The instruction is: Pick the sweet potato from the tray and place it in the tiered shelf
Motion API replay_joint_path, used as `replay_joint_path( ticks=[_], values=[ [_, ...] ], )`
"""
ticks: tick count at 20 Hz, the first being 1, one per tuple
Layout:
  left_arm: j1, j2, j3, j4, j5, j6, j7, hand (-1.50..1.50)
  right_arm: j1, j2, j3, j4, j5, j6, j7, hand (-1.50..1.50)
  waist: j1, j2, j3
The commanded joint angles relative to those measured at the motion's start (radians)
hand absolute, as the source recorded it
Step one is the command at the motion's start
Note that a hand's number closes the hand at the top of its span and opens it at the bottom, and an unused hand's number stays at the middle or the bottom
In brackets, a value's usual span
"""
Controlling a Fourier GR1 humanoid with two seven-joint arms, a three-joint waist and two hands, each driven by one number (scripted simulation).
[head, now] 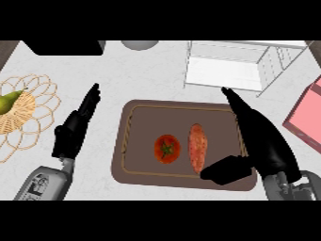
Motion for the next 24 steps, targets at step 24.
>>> replay_joint_path(
  ticks=[24],
  values=[
    [0.015,-0.068,0.054,0.047,-0.063,-0.03,-0.033,0.0,0.106,0.243,-0.001,0.108,0.286,0.11,0.091,-1.5,-0.01,0.001,0.001]
  ],
)
